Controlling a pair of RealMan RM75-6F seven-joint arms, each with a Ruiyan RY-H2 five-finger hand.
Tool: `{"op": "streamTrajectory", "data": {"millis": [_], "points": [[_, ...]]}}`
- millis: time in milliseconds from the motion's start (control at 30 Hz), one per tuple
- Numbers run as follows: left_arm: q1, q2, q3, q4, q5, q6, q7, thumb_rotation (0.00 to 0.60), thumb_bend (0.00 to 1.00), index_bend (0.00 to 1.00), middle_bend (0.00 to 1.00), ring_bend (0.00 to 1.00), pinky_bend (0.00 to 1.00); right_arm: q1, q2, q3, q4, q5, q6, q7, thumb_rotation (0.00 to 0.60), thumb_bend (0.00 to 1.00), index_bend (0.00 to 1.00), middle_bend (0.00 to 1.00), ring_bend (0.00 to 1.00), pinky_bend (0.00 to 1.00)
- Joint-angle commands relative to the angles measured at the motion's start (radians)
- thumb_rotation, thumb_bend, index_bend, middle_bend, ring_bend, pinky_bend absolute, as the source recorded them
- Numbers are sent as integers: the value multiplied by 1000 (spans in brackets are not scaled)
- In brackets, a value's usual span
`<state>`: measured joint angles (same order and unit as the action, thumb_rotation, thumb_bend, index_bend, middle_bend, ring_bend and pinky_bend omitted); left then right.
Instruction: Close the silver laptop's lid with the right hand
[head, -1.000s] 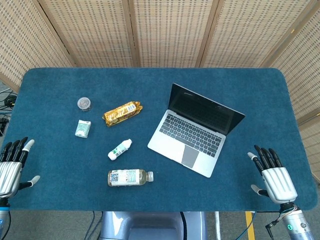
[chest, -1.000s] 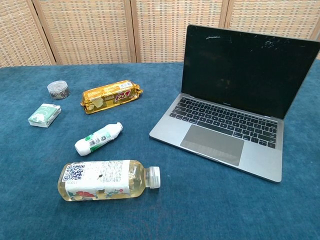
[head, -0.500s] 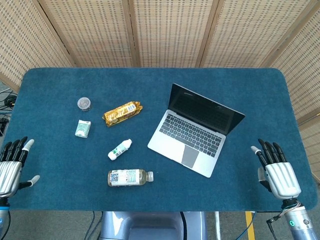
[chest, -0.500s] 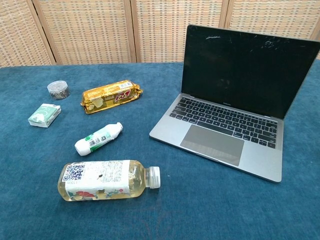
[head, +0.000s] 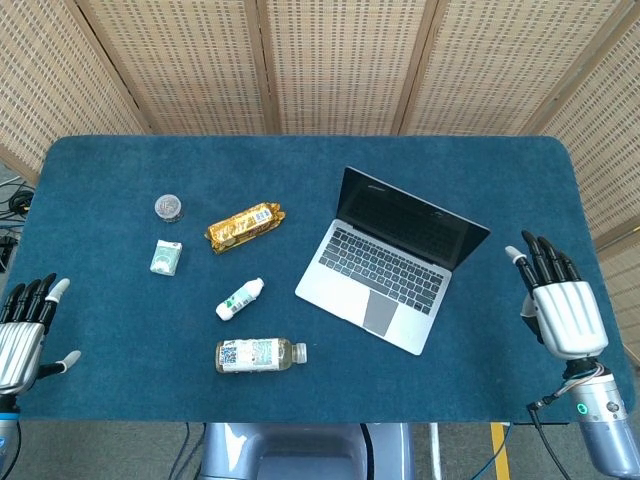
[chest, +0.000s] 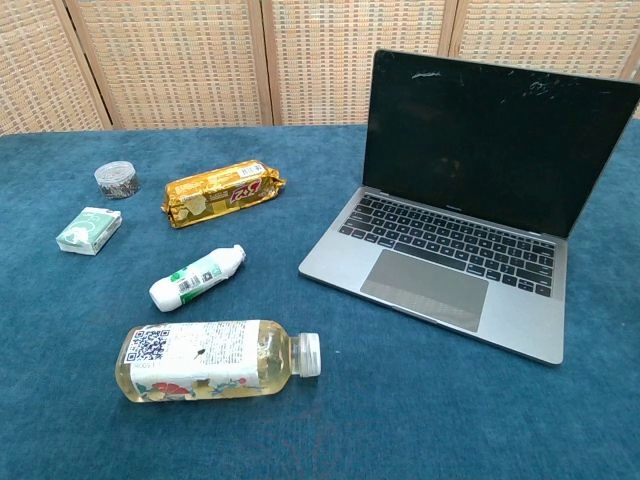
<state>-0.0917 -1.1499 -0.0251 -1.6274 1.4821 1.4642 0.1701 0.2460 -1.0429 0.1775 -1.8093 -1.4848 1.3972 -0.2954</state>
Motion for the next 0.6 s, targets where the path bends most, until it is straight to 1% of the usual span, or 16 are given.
{"op": "streamTrajectory", "data": {"millis": [33, 100, 167, 200, 367, 500, 600], "points": [[0, 1, 0, 1, -1, 0, -3, 600, 56, 0, 0, 0, 0, 34, -5, 31, -42, 29, -18, -66, 600, 1000, 135, 79, 153, 360], [0, 2, -1, 1, -2, 0, -6, 600, 56, 0, 0, 0, 0, 50, -13, 42, -57, 38, -26, -96, 600, 1000, 150, 96, 244, 424], [0, 3, -1, 1, -2, -1, -10, 600, 56, 0, 0, 0, 0, 73, -22, 59, -81, 61, -41, -133, 600, 1000, 154, 101, 303, 458], [0, 4, -1, 1, -3, -2, -11, 600, 56, 0, 0, 0, 0, 81, -25, 66, -93, 75, -48, -148, 600, 1000, 154, 101, 314, 464], [-1, 5, -1, 2, -3, -3, -17, 600, 56, 0, 0, 0, 0, 131, -50, 105, -127, 128, -64, -217, 600, 1000, 154, 101, 258, 464], [0, 6, -1, 2, -3, -3, -21, 600, 56, 0, 0, 0, 0, 167, -70, 121, -148, 191, -93, -269, 600, 1000, 154, 95, 229, 464], [-1, 8, -2, 2, -3, -2, -24, 600, 57, 0, 0, 0, 0, 190, -82, 125, -151, 228, -111, -307, 600, 1000, 154, 79, 229, 464]]}}
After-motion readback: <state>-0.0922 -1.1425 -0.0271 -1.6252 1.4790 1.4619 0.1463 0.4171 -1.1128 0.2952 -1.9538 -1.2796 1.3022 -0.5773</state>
